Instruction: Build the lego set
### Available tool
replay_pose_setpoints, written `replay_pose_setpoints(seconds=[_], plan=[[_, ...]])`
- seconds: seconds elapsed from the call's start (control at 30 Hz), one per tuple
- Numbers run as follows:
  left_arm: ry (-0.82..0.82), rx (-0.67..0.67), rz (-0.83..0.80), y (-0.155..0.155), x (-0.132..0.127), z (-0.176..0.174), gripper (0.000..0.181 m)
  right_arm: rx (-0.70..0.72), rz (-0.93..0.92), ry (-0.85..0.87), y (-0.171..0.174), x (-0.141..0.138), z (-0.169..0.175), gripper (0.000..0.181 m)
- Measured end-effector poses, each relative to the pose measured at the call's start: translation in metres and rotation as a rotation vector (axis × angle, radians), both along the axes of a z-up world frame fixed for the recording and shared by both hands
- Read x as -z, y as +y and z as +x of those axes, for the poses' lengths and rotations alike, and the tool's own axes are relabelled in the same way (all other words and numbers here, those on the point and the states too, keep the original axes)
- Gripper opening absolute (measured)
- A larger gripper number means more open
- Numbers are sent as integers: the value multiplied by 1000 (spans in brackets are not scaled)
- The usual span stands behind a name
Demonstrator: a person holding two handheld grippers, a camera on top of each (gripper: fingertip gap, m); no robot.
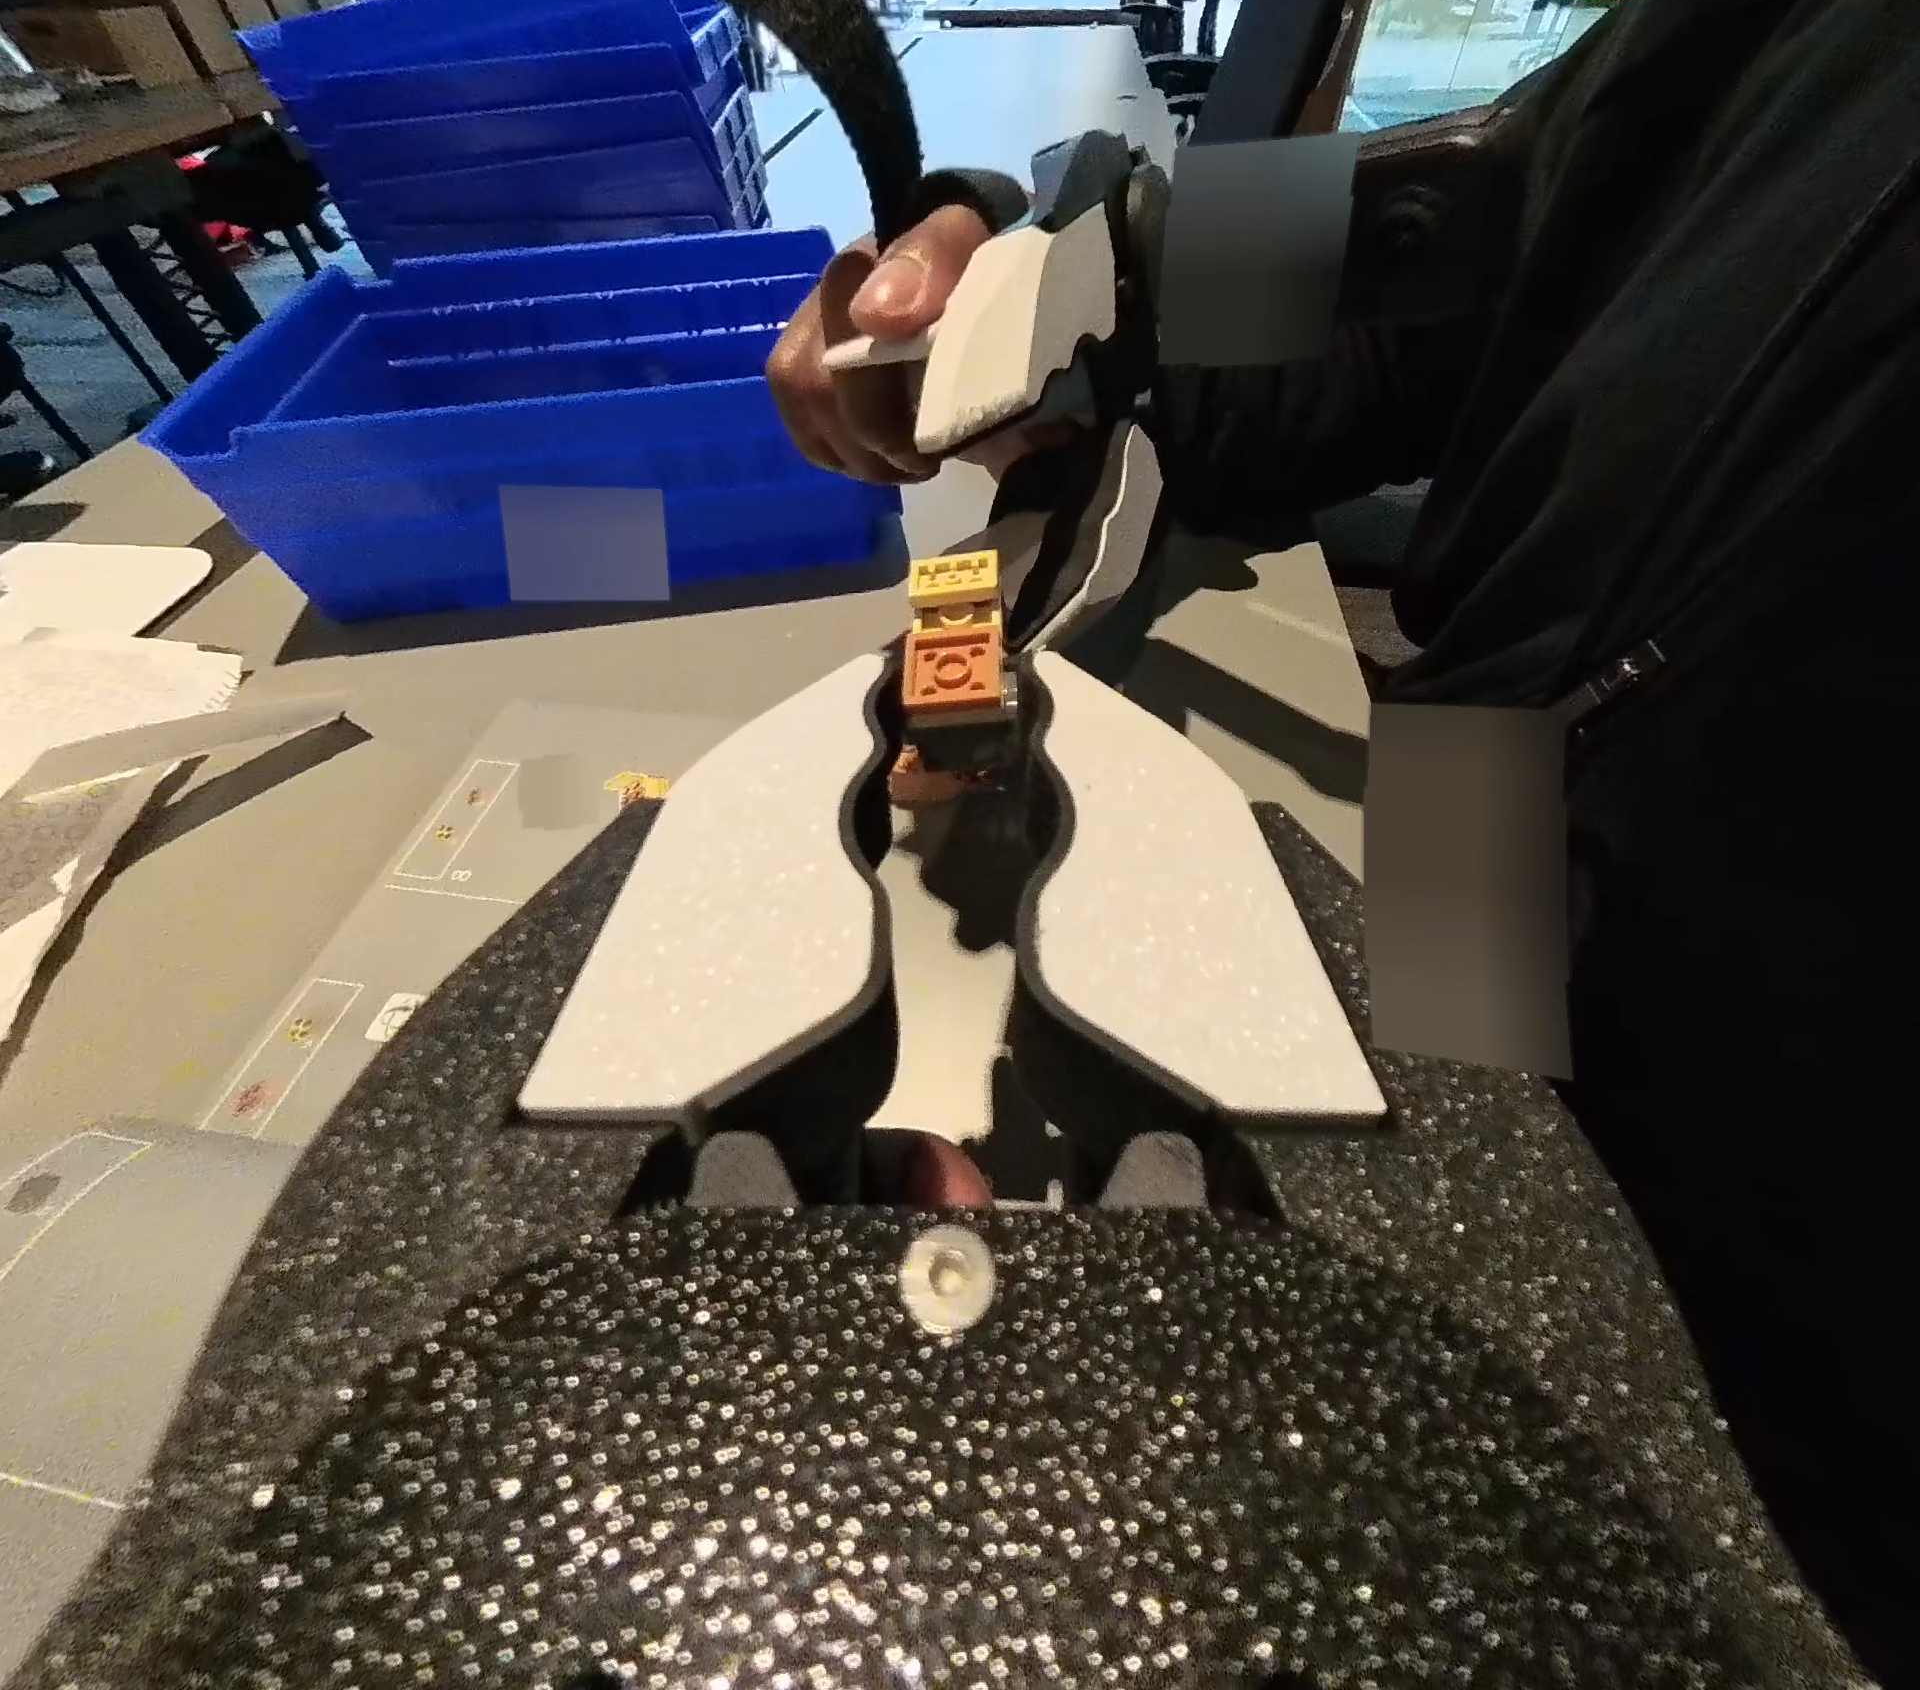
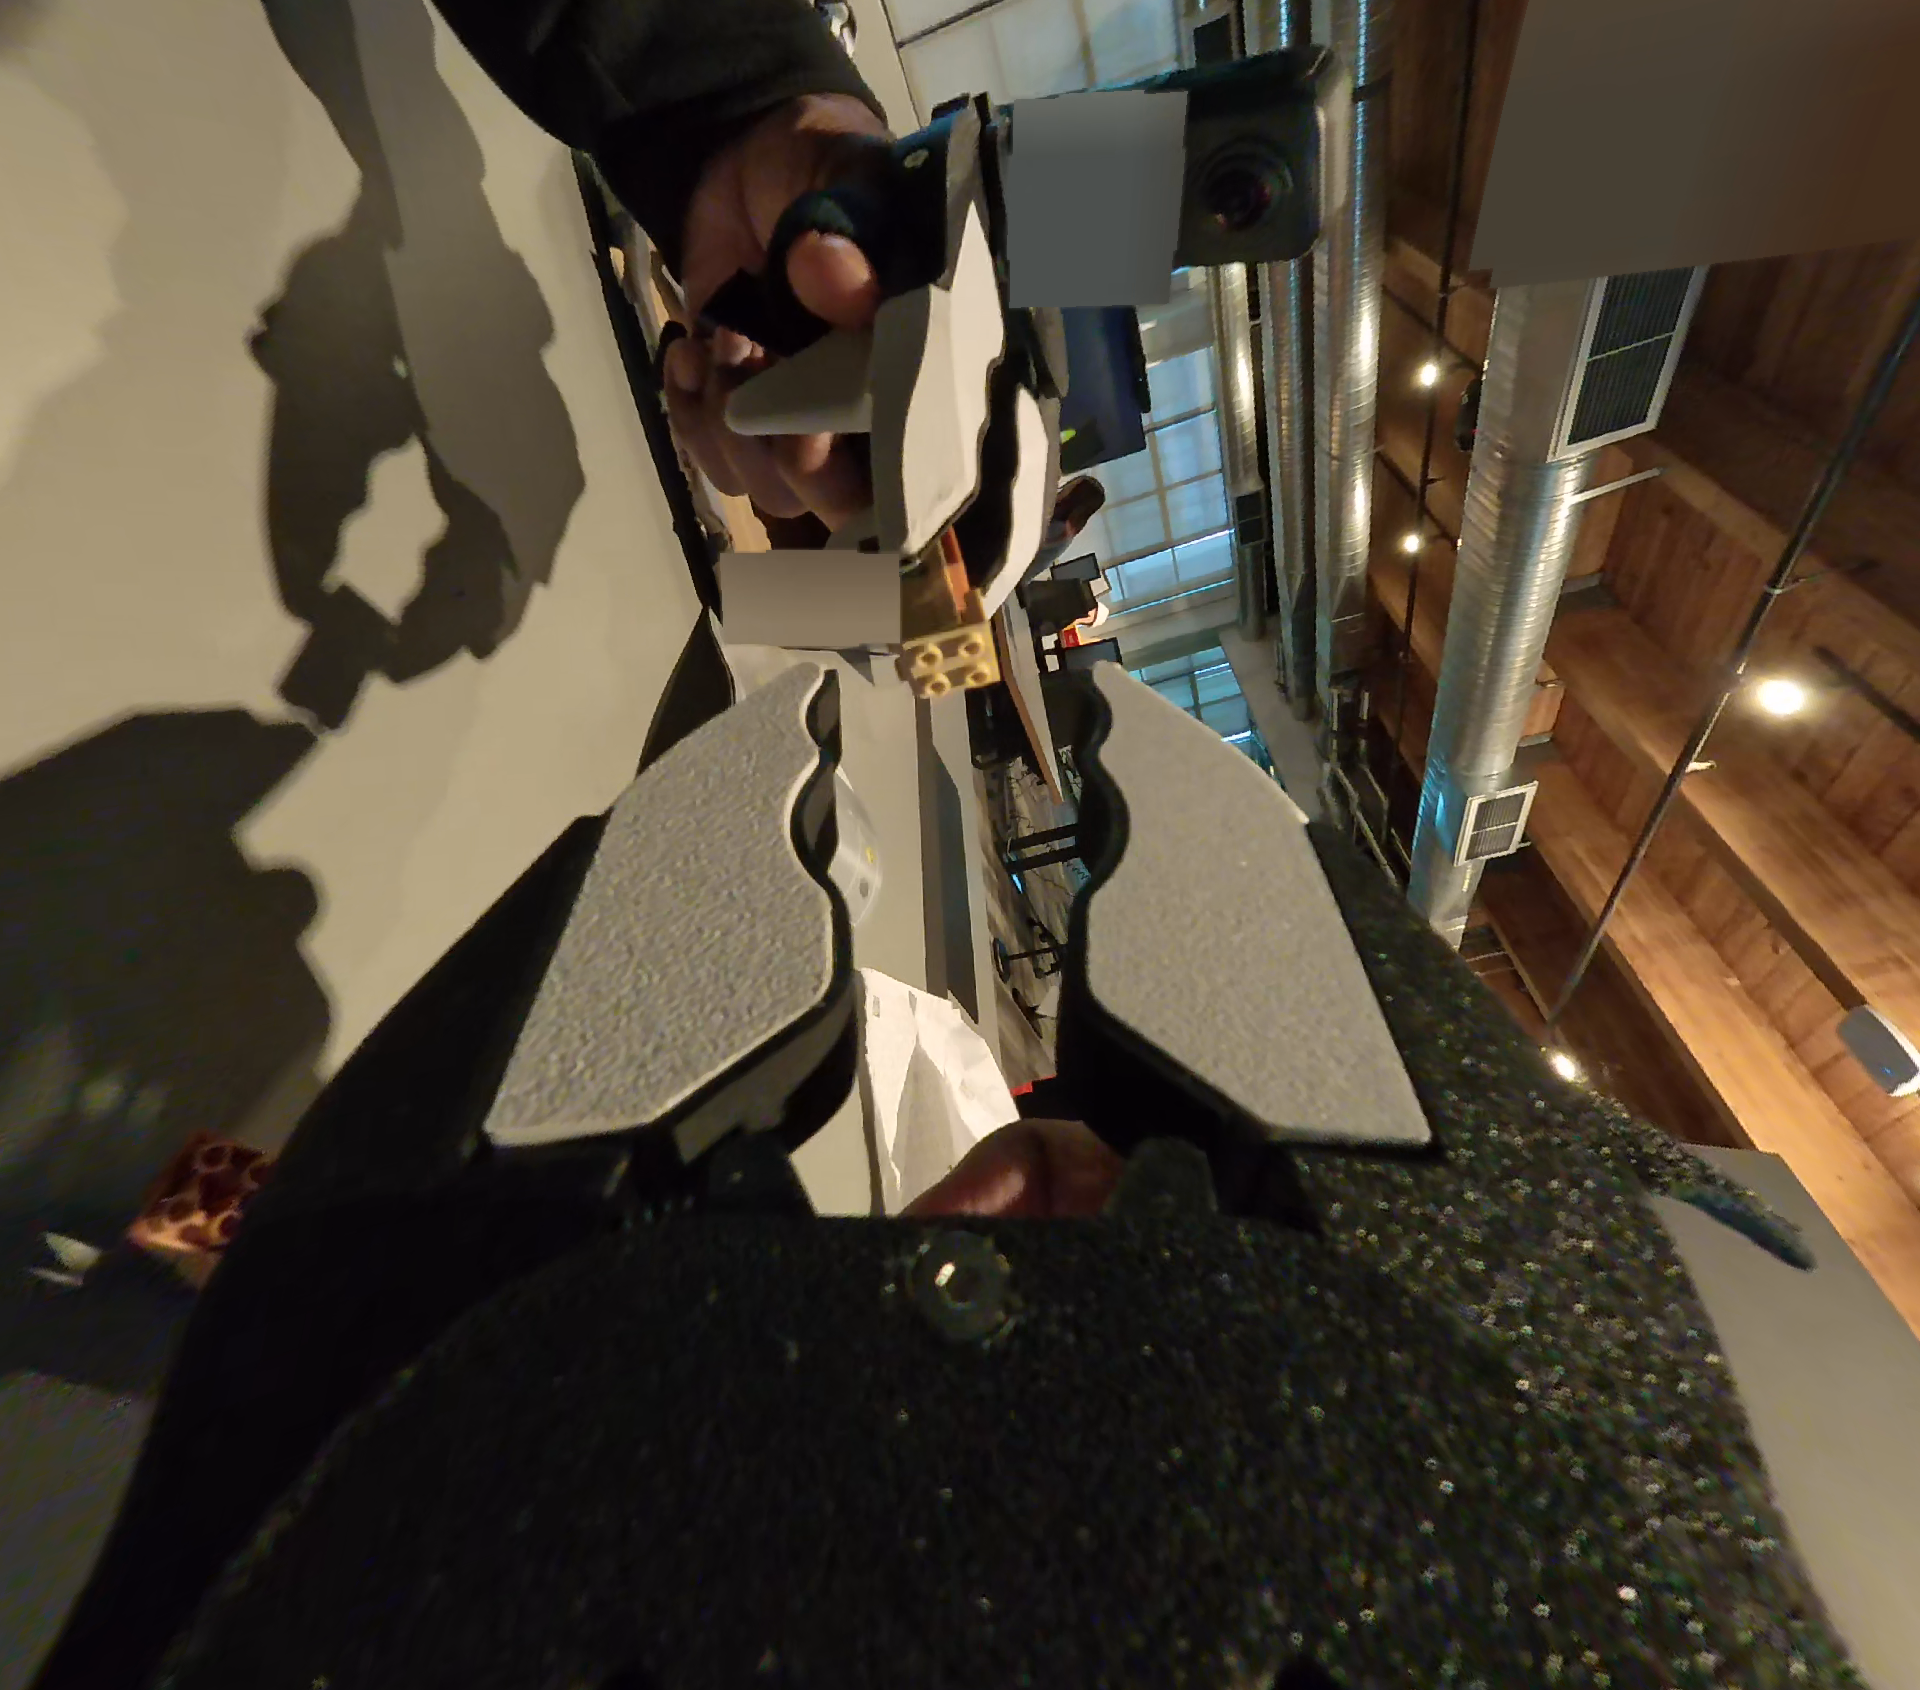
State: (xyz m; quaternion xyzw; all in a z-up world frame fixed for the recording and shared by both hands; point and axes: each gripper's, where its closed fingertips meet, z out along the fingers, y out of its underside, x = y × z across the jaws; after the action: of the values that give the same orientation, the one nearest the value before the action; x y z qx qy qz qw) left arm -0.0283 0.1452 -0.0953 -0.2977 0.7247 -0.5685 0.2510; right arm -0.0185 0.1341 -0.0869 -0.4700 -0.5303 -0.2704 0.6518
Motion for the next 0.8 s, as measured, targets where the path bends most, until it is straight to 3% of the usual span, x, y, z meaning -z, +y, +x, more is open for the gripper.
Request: replay_pose_setpoints(seconds=[0.8], plan=[[17, 108, 3, -29, -24, -5, 20, -77, 33, -52, -19, -19, -15, 46]])
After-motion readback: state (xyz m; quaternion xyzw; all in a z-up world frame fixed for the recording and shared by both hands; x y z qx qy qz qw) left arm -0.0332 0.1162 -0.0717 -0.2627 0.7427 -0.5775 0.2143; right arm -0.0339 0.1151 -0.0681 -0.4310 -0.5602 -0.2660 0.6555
